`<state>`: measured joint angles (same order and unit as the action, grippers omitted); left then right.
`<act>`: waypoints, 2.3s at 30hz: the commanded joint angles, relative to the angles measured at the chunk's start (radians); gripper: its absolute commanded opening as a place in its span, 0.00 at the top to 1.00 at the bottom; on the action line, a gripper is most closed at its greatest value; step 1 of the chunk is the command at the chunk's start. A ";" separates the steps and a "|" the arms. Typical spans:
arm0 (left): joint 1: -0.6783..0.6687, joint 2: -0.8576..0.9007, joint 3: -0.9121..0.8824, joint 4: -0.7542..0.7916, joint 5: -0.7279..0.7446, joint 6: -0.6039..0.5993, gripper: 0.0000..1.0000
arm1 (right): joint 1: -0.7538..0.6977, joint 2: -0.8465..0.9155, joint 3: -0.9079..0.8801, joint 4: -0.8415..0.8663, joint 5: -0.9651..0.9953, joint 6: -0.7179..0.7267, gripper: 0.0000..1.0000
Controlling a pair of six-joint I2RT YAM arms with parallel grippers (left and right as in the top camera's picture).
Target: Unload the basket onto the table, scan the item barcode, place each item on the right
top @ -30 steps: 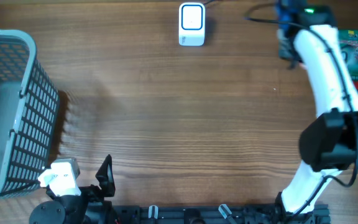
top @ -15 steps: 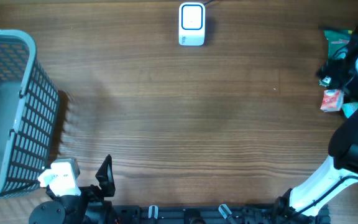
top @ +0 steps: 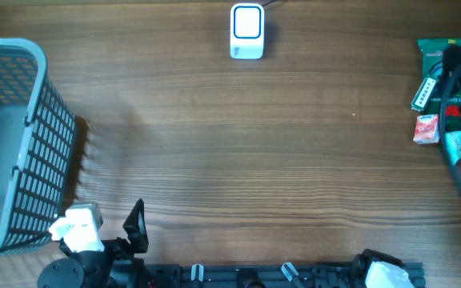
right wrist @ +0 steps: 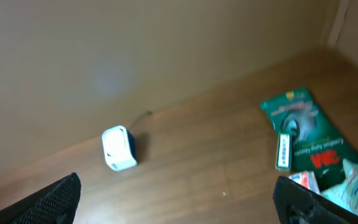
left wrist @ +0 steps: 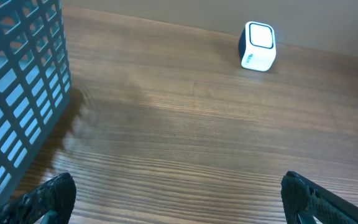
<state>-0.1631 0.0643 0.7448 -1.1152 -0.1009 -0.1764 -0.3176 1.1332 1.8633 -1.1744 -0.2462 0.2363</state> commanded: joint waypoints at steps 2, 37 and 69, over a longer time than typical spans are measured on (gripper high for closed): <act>0.003 -0.007 -0.001 0.003 -0.005 0.013 0.00 | -0.003 -0.094 0.003 -0.024 -0.002 -0.031 0.01; 0.003 -0.007 -0.001 0.003 -0.005 0.013 0.00 | 0.179 -1.130 -1.776 1.301 0.121 0.014 0.00; 0.064 -0.008 -0.333 0.594 -0.024 0.043 0.00 | 0.185 -1.128 -1.858 1.177 0.169 0.027 0.00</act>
<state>-0.1371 0.0601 0.5812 -0.6800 -0.1196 -0.1608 -0.1387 0.0174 0.0063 -0.0002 -0.0944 0.2493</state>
